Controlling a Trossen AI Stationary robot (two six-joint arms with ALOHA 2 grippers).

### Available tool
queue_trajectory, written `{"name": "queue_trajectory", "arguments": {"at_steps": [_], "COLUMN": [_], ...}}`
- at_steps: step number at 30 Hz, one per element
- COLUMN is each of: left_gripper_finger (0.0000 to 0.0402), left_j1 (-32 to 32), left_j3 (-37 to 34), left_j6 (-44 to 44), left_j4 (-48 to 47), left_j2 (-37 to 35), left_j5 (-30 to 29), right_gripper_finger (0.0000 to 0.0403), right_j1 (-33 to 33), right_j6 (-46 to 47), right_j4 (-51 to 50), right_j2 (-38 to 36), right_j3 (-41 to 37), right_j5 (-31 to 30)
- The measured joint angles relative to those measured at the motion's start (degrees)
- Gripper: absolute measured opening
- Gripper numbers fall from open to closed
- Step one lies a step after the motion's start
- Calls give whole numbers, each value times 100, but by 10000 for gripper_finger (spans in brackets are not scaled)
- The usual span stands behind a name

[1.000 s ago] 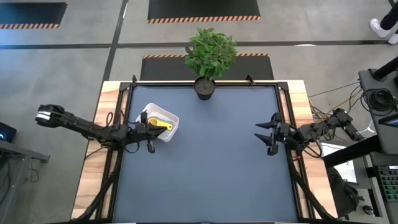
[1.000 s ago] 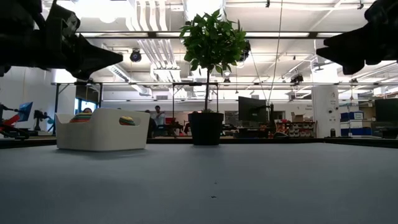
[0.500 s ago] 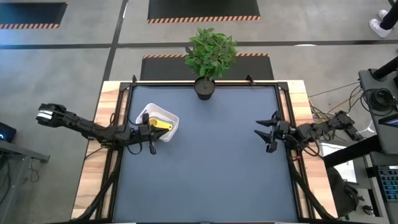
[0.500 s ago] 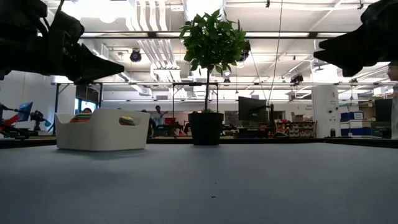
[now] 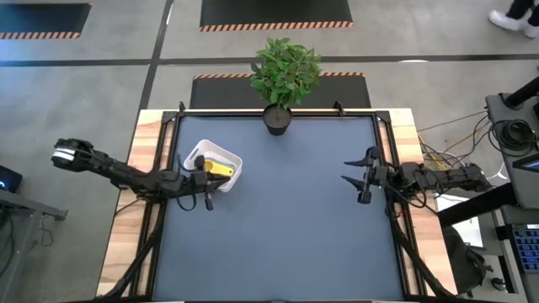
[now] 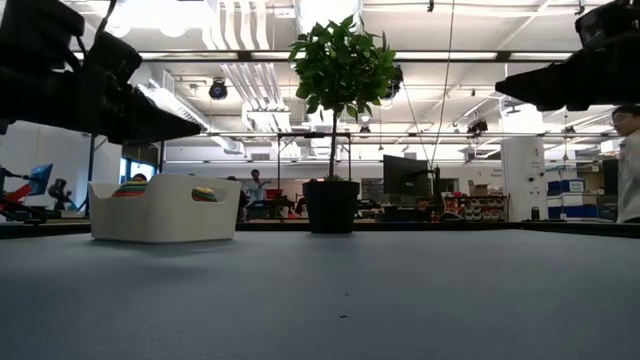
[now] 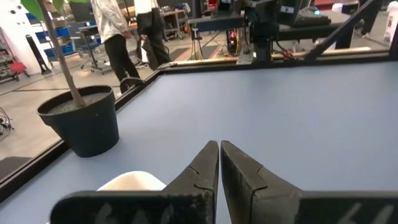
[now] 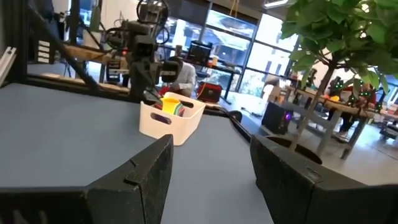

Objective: Nest measuring cups in basket
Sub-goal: Return to Home Position

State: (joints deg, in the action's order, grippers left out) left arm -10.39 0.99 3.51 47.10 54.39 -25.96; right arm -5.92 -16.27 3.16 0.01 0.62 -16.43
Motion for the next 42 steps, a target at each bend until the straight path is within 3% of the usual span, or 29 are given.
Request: {"name": "queue_trajectory", "arguments": {"at_steps": [32, 42], "left_gripper_finger": [0, 0], "left_j1": [-2, 1], "left_j3": [33, 570], "left_j6": [-7, 2], "left_j4": [160, 46], "left_j2": [1320, 1366], "left_j5": [0, -2], "right_gripper_finger": [203, 203], "right_j1": [-4, -4], "right_j6": [277, 277], "right_j4": [11, 20], "right_j2": [201, 201], "right_j3": [55, 63], "right_j5": [-6, -7]}}
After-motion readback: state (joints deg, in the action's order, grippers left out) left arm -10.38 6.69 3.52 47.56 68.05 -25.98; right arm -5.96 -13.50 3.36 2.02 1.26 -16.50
